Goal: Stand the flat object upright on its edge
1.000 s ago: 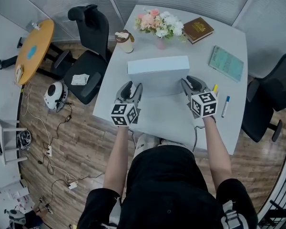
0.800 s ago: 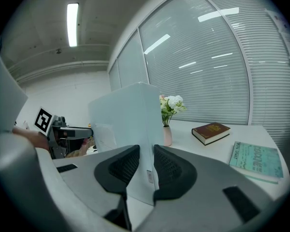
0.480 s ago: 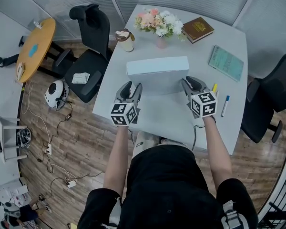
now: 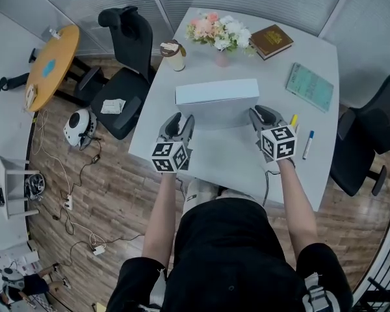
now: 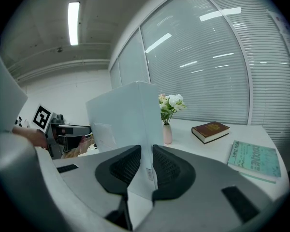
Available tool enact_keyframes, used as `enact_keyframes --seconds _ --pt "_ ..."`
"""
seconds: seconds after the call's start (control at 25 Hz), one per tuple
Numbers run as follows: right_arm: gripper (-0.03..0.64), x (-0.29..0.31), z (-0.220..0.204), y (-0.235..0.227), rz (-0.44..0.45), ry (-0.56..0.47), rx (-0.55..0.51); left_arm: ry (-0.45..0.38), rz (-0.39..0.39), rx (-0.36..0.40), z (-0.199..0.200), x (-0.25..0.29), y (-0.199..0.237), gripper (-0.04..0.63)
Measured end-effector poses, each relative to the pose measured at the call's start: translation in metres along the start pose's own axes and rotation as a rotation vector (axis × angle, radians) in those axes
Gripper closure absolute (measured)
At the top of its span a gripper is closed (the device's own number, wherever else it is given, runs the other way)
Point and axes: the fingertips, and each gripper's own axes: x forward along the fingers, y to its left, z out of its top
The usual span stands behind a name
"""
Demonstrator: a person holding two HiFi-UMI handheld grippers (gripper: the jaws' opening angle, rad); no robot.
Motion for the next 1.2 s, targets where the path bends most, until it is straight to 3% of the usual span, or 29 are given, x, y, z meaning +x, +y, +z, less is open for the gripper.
enact_keyframes --seconds 0.72,1.2 --pt "0.555 -0.035 -0.004 0.011 -0.079 -0.018 0.017 0.006 -0.048 0.006 -0.006 -0.018 -0.008 0.410" --pt "0.568 -0.088 -0.024 0.077 -0.099 -0.039 0.037 -0.004 -0.134 0.015 -0.017 -0.076 -0.034 0.439"
